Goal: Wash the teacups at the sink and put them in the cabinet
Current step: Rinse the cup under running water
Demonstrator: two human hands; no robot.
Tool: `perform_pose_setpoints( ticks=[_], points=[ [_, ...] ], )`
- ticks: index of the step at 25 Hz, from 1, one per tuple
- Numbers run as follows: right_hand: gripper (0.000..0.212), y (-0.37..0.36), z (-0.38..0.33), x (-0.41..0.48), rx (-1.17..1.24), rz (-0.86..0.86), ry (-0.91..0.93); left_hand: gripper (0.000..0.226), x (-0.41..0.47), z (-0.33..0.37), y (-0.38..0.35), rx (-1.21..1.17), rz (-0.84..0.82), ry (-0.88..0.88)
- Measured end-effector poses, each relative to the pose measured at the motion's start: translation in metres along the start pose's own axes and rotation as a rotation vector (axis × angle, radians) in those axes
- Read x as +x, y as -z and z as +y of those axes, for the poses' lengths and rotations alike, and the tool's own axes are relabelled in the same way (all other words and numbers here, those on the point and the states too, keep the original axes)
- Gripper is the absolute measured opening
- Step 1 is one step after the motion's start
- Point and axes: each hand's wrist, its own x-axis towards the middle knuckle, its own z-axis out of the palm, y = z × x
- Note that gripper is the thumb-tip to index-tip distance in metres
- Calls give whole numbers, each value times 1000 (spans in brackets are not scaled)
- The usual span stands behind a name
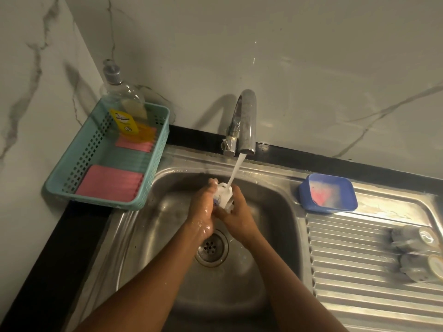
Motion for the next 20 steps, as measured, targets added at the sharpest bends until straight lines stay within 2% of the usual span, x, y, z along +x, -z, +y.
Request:
perform_pose_setpoints(
  ticks=[2,4,7,11,15,17,20],
  points=[
    [55,1,6,0,-49,6,38,24,-5,-3,2,47,-19,-30],
    [60,8,2,1,-25,-18,19,26,-6,-2,13,95,-48,-44],
    [60,4,-5,1,-13,71,-15,45,-2,-1,22,27,-50,82],
    [56,-16,-3,3,-70,150,25,36,5,-7,22,-68,37,203],
    [53,-20,4,9,-310,289,45,41,10,-16,29,-37,66,245],
    [58,-29,11,15,-548,208,67,44,7,-21,33,-12,101,245],
    [57,-34,17,19,-522,229,-52,43,6,-25,47,20,186,241]
  ],
)
